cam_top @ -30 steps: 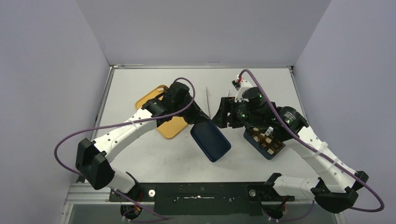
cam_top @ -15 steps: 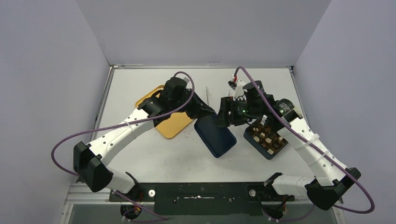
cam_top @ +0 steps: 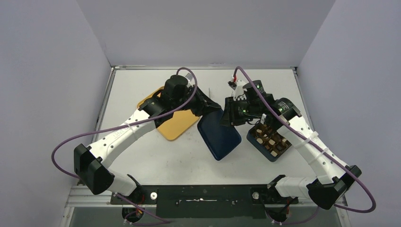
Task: Pack the chocolate
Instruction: Pick up the box lid from the center of the board.
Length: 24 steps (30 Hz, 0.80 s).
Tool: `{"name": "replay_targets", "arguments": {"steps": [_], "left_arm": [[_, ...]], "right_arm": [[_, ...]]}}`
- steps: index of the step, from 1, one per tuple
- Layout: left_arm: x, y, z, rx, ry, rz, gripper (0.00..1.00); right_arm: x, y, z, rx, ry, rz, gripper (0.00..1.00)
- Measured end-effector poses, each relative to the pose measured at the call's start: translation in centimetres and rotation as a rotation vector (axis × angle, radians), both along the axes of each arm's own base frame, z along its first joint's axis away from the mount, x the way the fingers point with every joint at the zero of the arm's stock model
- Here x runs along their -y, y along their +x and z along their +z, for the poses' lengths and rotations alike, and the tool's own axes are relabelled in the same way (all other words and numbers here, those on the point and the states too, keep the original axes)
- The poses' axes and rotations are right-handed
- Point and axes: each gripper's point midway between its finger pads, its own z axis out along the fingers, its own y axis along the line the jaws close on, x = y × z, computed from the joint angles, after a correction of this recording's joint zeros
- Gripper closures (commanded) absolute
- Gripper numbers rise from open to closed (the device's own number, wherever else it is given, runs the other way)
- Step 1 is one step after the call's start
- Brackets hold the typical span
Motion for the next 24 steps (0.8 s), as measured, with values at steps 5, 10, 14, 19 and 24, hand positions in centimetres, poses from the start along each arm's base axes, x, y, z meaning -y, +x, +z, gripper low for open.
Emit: {"name": "replay_targets", "arguments": {"steps": [5,10,14,19,24], "left_arm": [[0.1,0.1,0.3,0.005,-0.012,0.002,1.0],[0.1,0.2,0.8,0.019,-0.027,0.004,0.89],[0.1,0.0,1.3,0.022,-0.048,-0.008,0.65],[-1.1,0.7,2.0,0.034,-0.032,-0.005,0.42],[-3.0,2.1,5.1,0.124,-0.014,0.024,0.03]], "right_arm": [[-0.2,0.2,0.3,0.01,0.013,-0.002,0.97],[-0.3,0.3,0.7,0.016,0.028,-0.01,1.0],[-0.3,0.4,1.1,0.021,0.042,-0.038,1.0],[0.4,1.1,1.2,0.031,0.031,-0.117,1.0],[1.4,2.1,1.8,0.055,0.01,-0.203,1.0]]}}
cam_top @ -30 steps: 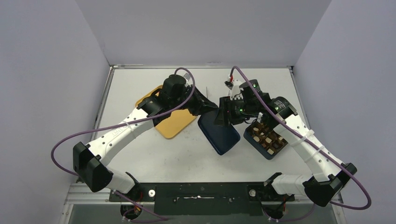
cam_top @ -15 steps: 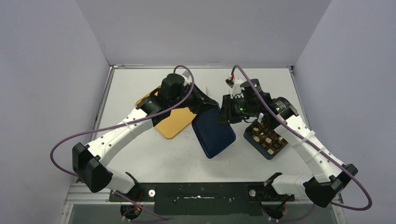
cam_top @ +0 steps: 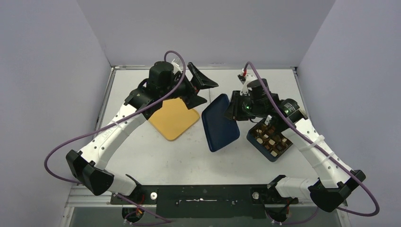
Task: Pack the chocolate
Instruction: Pick up the box lid from the center of the board.
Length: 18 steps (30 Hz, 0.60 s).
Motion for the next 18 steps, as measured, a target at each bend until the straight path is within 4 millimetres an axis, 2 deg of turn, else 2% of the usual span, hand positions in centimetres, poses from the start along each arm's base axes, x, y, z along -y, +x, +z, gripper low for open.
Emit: {"name": "replay_targets", "arguments": {"steps": [3,8,11,14,16,18], "left_arm": [[-0.3,0.2,0.7,0.032,0.013,-0.004,0.03],[0.3,1.0,0.4,0.083,0.065,-0.034,0.03],[0.4,1.4,0.3,0.168,0.139,-0.058,0.03],[0.1,0.9,0.1,0.262,0.207,-0.084,0.03],[-0.5,0.0,-0.8,0.317,0.236,-0.107,0.03],[-2.5,-1.6,-3.4,0.361,0.305,-0.134,0.03]], "right_arm": [[0.6,0.5,1.0,0.03,-0.01,-0.038,1.0],[1.3,1.3,2.9,0.085,-0.007,-0.082,1.0],[1.9,1.4,3.1,0.105,-0.019,-0.109,1.0],[3.2,1.5,3.1,0.139,-0.052,-0.145,1.0],[4.5,1.6,2.9,0.166,-0.099,-0.182,1.0],[6.1,2.1,2.9,0.199,-0.165,-0.23,1.0]]}}
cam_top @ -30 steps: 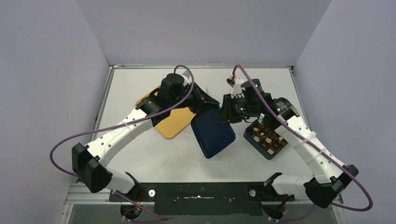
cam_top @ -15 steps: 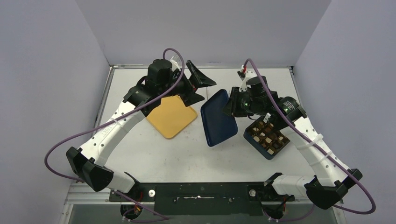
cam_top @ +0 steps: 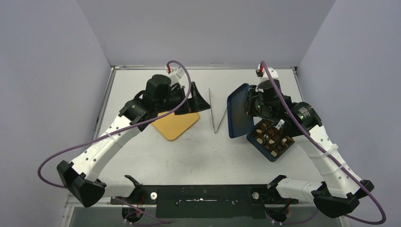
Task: Pack the chocolate
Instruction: Pick up the box lid from the center of the board, then close the box lid on the packing box.
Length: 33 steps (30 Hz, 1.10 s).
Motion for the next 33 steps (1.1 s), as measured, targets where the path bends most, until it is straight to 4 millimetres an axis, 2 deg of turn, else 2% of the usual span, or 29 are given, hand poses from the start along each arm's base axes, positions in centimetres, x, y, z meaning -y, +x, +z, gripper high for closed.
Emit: {"name": "replay_targets", "arguments": {"steps": [3,7,9,11,15,18,21,24,28,29,33], "left_arm": [[-3.5,-0.5,-3.0,0.054,0.117,0.025,0.03],[-8.2,1.1,-5.4,0.104,0.201,0.104,0.03],[-9.7,1.9,-6.4,0.088,0.182,0.127,0.03],[-10.3,2.4,-7.6,0.061,0.136,0.132,0.03],[-8.7,1.8,-10.6,-0.019,0.027,0.06,0.1],[-7.7,1.8,-13.0,-0.081,0.013,0.028,0.16],[-6.8,2.2,-13.8,-0.088,0.016,0.01,0.18],[-4.6,2.1,-13.4,-0.068,0.032,-0.043,0.22],[-0.8,1.3,-11.3,0.004,0.017,-0.12,0.31],[0.2,1.2,-10.6,0.03,0.004,-0.131,0.33],[3.7,0.3,-10.2,0.042,-0.038,-0.181,0.39]], "right_arm": [[2.8,0.9,1.0,0.038,-0.119,-0.103,1.0],[5.5,2.4,4.3,0.095,-0.212,-0.239,1.0],[6.7,2.9,5.5,0.102,-0.259,-0.302,1.0],[7.8,3.3,6.0,0.094,-0.301,-0.346,1.0],[11.7,3.8,4.5,0.012,-0.383,-0.456,1.0],[14.2,3.9,3.3,-0.045,-0.445,-0.527,1.0],[16.0,4.0,1.8,-0.109,-0.494,-0.563,1.0],[17.6,4.1,0.0,-0.177,-0.533,-0.599,1.0],[20.7,3.7,-2.5,-0.288,-0.582,-0.669,1.0],[21.3,3.4,-2.9,-0.307,-0.591,-0.68,1.0],[23.1,2.6,-3.9,-0.362,-0.616,-0.722,0.98]]}}
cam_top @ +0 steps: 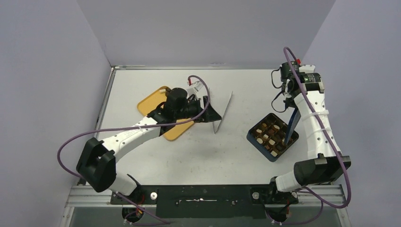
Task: Pack the chocolate
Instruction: Close the box lid on the packing box.
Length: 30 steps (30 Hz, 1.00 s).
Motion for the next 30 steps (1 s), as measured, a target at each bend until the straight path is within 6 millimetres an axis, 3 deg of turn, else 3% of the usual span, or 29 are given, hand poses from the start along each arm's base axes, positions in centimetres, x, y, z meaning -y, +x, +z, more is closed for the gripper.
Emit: {"name": "replay_targets", "arguments": {"steps": [8,19,25,30], "left_arm": [[4.6,2.5,-4.0,-0.07,0.015,0.01,0.44],[9.5,7.2,-6.5,-0.083,-0.018,0.039,0.5],[13.3,7.6,-9.7,-0.126,-0.039,0.008,0.53],[16.3,6.5,-12.1,-0.163,-0.028,-0.044,0.53]], "right_arm": [[1.2,-1.0,-2.4,-0.098,-0.03,-0.034,0.97],[1.6,0.2,-5.4,-0.175,-0.055,-0.048,0.96],[1.7,-0.2,-6.9,-0.215,-0.066,-0.05,0.96],[1.8,-0.3,-8.2,-0.234,-0.071,-0.046,0.96]]}}
